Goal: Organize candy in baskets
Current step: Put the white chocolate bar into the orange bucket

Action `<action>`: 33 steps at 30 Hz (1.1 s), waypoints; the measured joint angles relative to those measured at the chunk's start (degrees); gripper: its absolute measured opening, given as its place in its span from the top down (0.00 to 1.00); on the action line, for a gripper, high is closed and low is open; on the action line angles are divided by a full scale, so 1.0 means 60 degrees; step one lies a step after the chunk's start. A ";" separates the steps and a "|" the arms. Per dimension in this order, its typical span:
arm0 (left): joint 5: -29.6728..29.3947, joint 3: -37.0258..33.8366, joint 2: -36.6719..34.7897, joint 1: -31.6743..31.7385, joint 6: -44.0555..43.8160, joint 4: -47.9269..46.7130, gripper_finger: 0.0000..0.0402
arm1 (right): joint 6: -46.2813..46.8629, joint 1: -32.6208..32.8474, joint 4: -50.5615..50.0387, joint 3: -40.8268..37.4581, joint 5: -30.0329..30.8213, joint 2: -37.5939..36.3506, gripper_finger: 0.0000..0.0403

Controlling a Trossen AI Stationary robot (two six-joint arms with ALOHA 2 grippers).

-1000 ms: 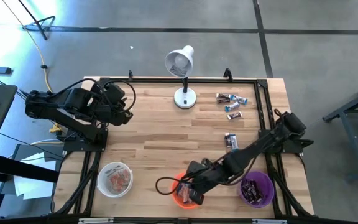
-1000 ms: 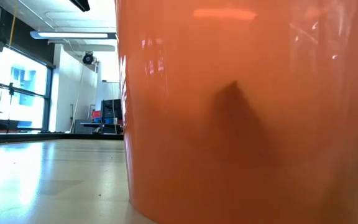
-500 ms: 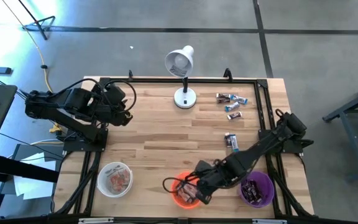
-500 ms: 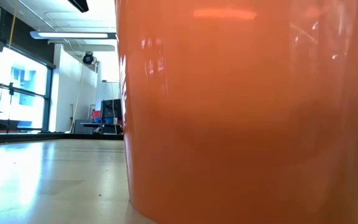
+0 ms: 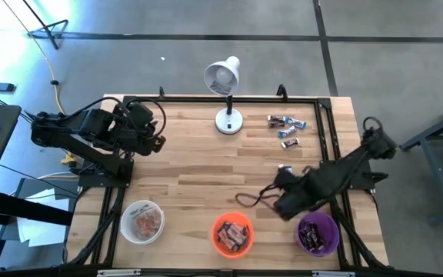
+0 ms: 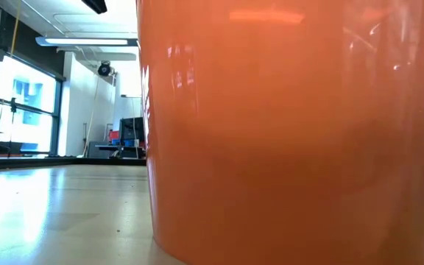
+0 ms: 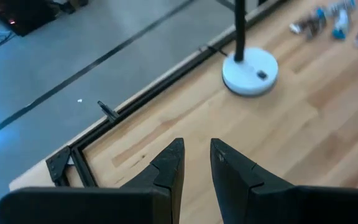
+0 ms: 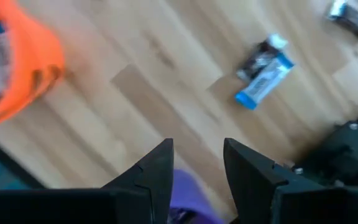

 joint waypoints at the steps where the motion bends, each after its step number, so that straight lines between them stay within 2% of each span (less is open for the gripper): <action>1: -0.0140 0.0000 0.0000 0.0000 -0.0217 0.0005 0.84 | 0.0016 -0.0031 0.0113 -0.0401 0.0088 -0.0331 0.67; 3: -0.0337 0.0000 0.0000 0.0000 -0.0625 0.0011 0.84 | 0.0083 -0.0137 0.0500 -0.1381 0.0194 -0.1080 0.67; 12: -0.1088 0.0000 0.0029 0.0000 -0.2017 0.0144 0.84 | -0.0220 -0.0501 0.4135 -0.6205 0.0874 -0.4316 0.67; 18: -0.1162 -0.0004 0.0037 0.0000 -0.2332 0.0186 0.84 | -0.0253 -0.1211 0.5817 -0.7982 0.0594 -0.5772 0.67; 25: -0.1174 -0.0004 0.0036 0.0133 -0.2345 0.0179 0.84 | 0.0092 -0.2234 0.5625 -0.9401 0.1041 -0.6567 0.67; 30: -0.1191 -0.0004 0.0036 0.0464 -0.1744 0.0175 0.84 | 0.1445 -0.2698 0.6236 -1.0482 0.0212 -0.6489 0.67; 33: -0.1191 -0.0004 0.0036 0.0704 -0.1404 0.0175 0.84 | 0.1888 -0.2793 0.7080 -1.0945 0.0070 -0.6467 0.67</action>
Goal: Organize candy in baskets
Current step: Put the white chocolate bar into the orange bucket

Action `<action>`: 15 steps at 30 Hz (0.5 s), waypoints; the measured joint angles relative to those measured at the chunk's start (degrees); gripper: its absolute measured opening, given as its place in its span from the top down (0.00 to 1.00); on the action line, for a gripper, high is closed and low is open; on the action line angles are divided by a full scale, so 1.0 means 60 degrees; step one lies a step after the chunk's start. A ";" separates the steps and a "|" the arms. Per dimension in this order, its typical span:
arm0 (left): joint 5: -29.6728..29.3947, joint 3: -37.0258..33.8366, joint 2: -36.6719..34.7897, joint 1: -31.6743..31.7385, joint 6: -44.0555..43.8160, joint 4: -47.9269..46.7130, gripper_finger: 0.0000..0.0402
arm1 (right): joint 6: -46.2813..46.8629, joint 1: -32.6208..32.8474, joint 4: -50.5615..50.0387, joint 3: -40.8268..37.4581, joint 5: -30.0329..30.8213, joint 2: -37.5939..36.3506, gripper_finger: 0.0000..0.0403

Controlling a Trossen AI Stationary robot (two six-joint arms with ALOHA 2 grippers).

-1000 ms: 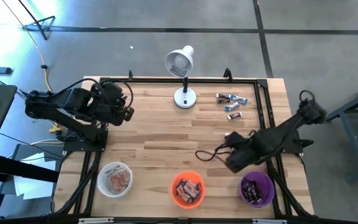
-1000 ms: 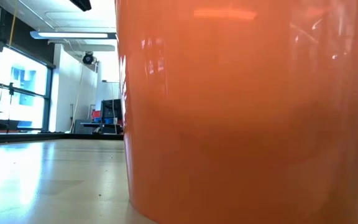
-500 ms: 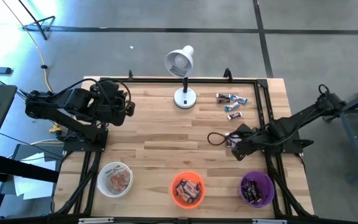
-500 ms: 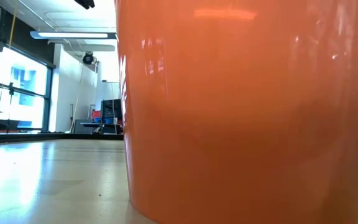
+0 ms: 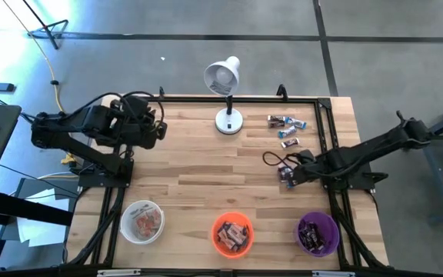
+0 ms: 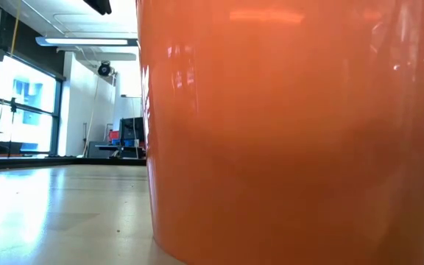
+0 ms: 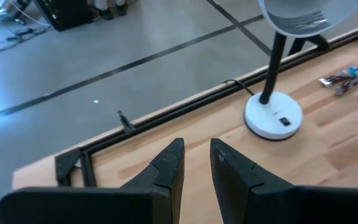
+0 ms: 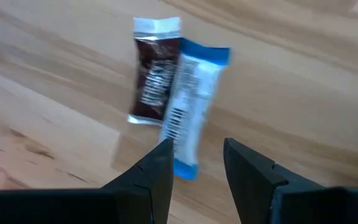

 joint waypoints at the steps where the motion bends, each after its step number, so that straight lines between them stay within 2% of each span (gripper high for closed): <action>1: 0.0000 0.0000 0.0000 0.0089 0.0100 0.0000 0.84 | 0.0108 -0.0032 0.0361 -0.0133 -0.0001 0.0000 0.67; 5: 0.0000 0.0000 0.0000 0.0429 0.0561 0.0000 0.84 | 0.0181 -0.0227 0.1505 -0.0469 0.0055 0.0038 0.67; 15: 0.0012 0.0000 0.0000 0.1119 0.1470 0.0000 0.84 | -0.0143 -0.0771 0.1660 -0.0592 -0.0314 0.0775 0.67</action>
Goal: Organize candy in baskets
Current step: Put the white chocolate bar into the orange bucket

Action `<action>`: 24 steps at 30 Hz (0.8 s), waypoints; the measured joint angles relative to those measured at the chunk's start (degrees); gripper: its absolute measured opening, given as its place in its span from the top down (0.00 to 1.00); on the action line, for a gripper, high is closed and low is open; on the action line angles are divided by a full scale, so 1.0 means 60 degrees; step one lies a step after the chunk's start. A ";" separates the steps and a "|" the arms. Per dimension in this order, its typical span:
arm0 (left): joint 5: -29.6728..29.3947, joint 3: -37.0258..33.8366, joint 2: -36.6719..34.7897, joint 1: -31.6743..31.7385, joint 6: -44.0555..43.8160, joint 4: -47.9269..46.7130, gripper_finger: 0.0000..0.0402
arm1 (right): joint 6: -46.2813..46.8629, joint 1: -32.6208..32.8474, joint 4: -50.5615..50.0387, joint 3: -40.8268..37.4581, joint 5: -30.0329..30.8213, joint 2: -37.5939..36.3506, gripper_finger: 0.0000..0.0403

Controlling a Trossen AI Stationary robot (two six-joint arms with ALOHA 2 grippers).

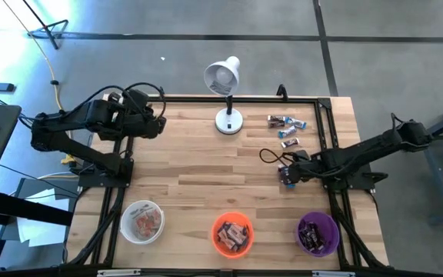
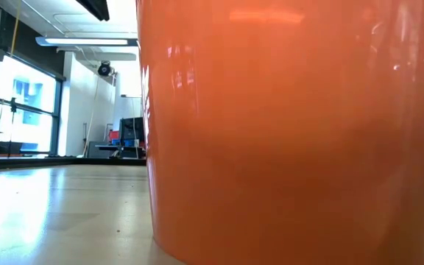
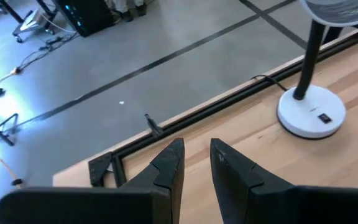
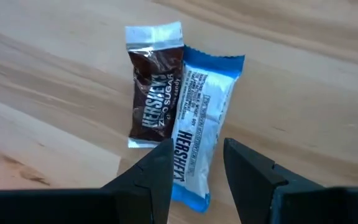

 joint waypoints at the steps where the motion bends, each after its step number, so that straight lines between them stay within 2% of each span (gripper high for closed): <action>1: 0.0005 0.0000 0.0000 0.0058 0.0047 0.0000 0.84 | -0.0010 -0.0013 0.0100 0.0000 -0.0050 0.0149 0.67; 9: 0.0010 0.0000 0.0000 0.0419 0.0076 -0.0004 0.84 | -0.0432 -0.0014 0.0488 0.0095 -0.0219 0.1768 0.67; 13: 0.0046 0.0000 0.0000 0.0495 0.0076 -0.0004 0.84 | -0.0433 -0.0010 0.0473 0.0146 -0.0190 0.2016 0.68; 16: 0.0061 0.0000 0.0000 0.0494 0.0073 -0.0004 0.84 | -0.0433 -0.0018 0.0140 0.0263 -0.0316 0.1932 0.74; 21: 0.0206 0.0000 0.0000 0.0494 0.0037 0.0007 0.84 | -0.0884 -0.0021 -0.0278 0.0600 -0.0397 0.1844 0.96; 24: 0.0536 0.0000 0.0000 0.0494 -0.0025 0.0027 0.84 | -0.1004 -0.0012 -0.0628 0.0881 -0.0651 0.1845 0.94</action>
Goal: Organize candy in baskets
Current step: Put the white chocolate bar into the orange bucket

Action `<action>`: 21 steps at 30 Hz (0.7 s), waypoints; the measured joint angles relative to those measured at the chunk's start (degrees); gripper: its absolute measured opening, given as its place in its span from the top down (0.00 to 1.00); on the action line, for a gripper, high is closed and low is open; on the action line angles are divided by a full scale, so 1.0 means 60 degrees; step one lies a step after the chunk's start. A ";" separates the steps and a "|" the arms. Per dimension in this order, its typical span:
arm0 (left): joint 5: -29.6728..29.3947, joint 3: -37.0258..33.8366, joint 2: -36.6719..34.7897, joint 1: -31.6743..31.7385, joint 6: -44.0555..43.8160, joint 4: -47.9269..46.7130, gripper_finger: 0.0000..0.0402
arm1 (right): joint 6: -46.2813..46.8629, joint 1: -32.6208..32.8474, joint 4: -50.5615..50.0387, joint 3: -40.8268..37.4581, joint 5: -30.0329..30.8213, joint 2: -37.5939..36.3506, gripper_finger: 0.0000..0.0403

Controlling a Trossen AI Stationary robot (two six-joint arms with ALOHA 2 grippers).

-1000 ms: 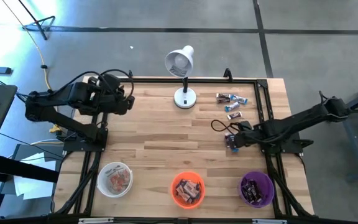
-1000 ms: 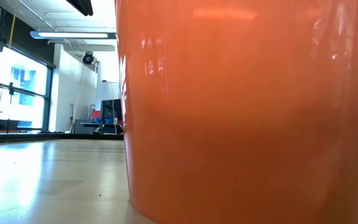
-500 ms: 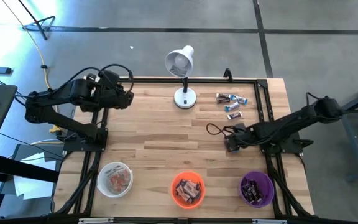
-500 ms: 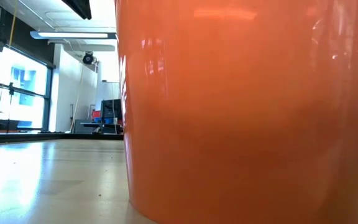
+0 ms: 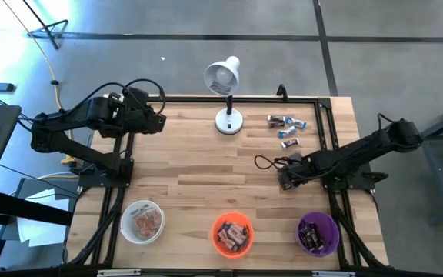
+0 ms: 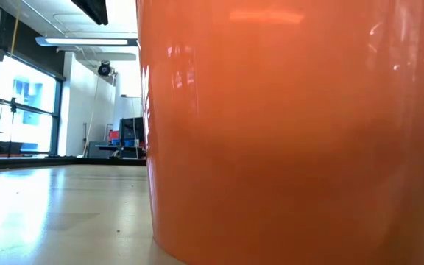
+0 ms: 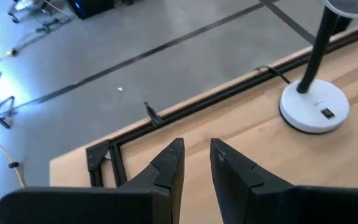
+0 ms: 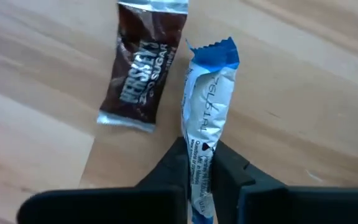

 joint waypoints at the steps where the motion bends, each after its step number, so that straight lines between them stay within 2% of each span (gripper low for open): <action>1: 0.0115 0.0000 0.0000 0.0000 0.0000 0.0013 0.84 | -0.0019 0.0001 -0.0261 0.0156 -0.0002 -0.0030 0.93; 6: 0.0554 0.0000 0.0000 -0.0004 -0.0260 0.0024 0.84 | -0.0775 0.0219 -0.1905 0.1498 0.0254 -0.0070 0.98; 10: 0.0553 0.0000 0.0000 -0.0004 -0.0493 0.0024 0.84 | -0.1520 0.0672 -0.2603 0.3065 0.0994 -0.0100 0.97; 17: 0.0552 0.0000 0.0000 -0.0004 -0.0390 0.0021 0.84 | -0.3470 0.2078 -0.1646 0.5736 0.3216 -0.0107 0.98; 21: 0.0555 0.0000 0.0000 -0.0004 -0.0096 0.0017 0.84 | -0.3830 0.2889 -0.1216 0.6736 0.4692 0.0348 0.98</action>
